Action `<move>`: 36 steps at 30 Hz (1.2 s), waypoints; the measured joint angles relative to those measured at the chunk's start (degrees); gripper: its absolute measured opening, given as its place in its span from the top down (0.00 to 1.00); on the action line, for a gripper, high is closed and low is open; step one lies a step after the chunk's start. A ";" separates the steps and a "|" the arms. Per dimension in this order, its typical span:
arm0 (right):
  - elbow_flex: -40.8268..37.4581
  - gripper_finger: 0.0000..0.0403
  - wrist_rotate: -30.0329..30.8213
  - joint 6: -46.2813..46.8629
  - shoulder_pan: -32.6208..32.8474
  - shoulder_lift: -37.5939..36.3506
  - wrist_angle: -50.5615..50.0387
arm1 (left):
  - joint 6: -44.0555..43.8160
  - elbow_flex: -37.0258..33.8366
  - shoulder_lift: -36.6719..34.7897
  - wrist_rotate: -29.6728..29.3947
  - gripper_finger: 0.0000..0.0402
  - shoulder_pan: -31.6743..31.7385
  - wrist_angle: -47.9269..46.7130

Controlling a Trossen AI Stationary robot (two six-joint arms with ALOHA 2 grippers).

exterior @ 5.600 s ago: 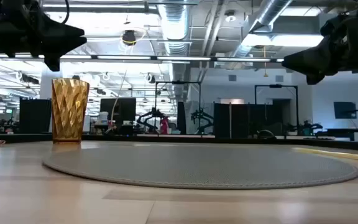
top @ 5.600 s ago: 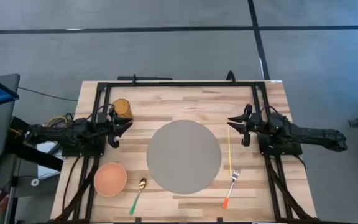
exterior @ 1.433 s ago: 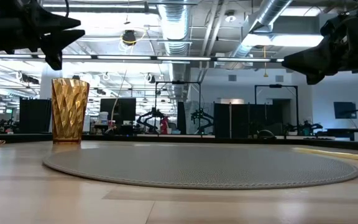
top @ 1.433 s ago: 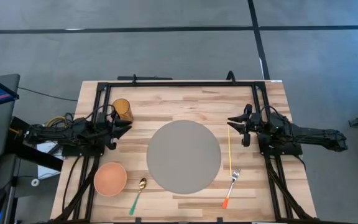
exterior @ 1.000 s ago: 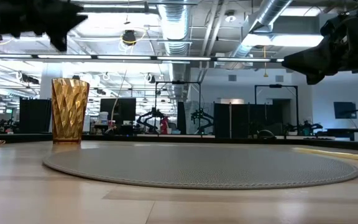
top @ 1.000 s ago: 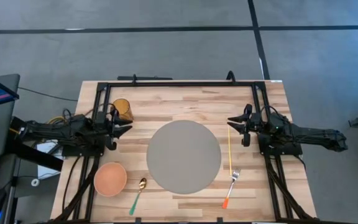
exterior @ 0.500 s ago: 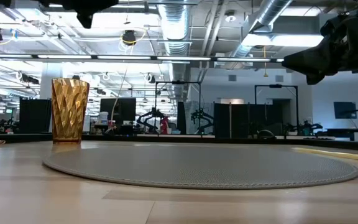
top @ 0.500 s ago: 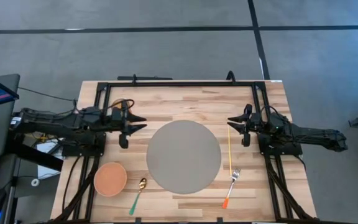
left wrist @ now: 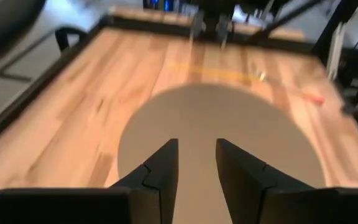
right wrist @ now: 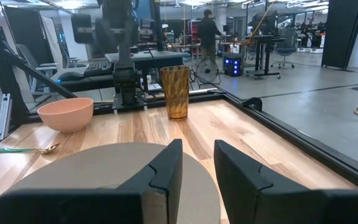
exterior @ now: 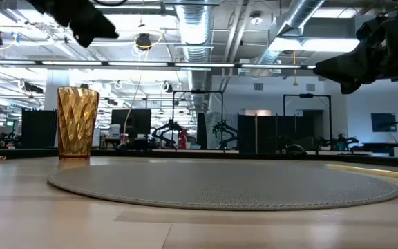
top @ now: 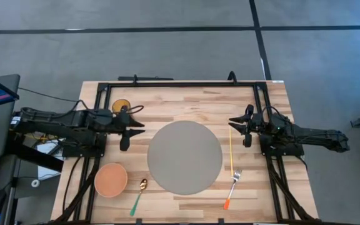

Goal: Pick & Place Utensil
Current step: Put the pink bowl to the center of the gray tablemat

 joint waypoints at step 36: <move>-0.02 0.78 0.00 0.00 0.00 0.00 -0.02 | -1.68 0.01 1.19 -0.06 0.50 0.01 -4.87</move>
